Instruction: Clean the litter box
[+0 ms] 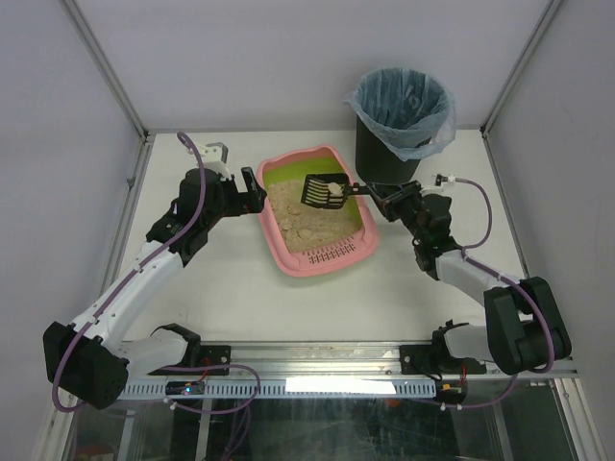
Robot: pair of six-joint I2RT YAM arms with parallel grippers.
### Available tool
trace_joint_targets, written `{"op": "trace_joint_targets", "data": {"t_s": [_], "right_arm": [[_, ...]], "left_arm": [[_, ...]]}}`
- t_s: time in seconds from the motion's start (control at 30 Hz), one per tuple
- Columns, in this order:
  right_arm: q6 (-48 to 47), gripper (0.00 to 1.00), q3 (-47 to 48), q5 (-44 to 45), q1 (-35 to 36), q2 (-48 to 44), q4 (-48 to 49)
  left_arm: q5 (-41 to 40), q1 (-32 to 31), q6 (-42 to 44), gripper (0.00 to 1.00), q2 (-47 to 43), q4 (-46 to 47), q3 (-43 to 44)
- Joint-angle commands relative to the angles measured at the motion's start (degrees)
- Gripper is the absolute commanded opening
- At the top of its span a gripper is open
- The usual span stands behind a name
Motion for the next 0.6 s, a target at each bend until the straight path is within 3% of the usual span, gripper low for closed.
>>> {"op": "trace_joint_targets", "data": {"t_s": [0.0, 0.1, 0.23, 0.37, 0.5, 0.57], "right_arm": [[-3.3, 0.0, 4.7, 2.3, 2.1, -2.8, -0.4], [-0.6, 0.0, 2.8, 1.8, -0.1, -2.7, 1.9], [-2.3, 0.0, 5.0, -0.4, 3.4, -0.2, 2.4], [1.1, 0.0, 1.1, 0.9, 0.2, -0.9, 4.9], [-2.3, 0.0, 4.2, -0.7, 3.1, -0.3, 2.4], [-1.2, 0.0, 2.7, 1.0, 0.9, -1.2, 1.9]], "left_arm": [[0.0, 0.6, 0.1, 0.99, -1.0, 2.2, 1.3], [-0.2, 0.6, 0.0, 0.99, -1.4, 2.2, 1.0], [0.9, 0.6, -0.3, 0.99, -0.7, 2.8, 1.1], [0.0, 0.6, 0.1, 0.99, -1.1, 2.0, 1.2], [0.4, 0.6, -0.2, 0.99, -0.8, 2.8, 0.9], [0.9, 0.6, 0.3, 0.99, 0.1, 2.0, 2.1]]}}
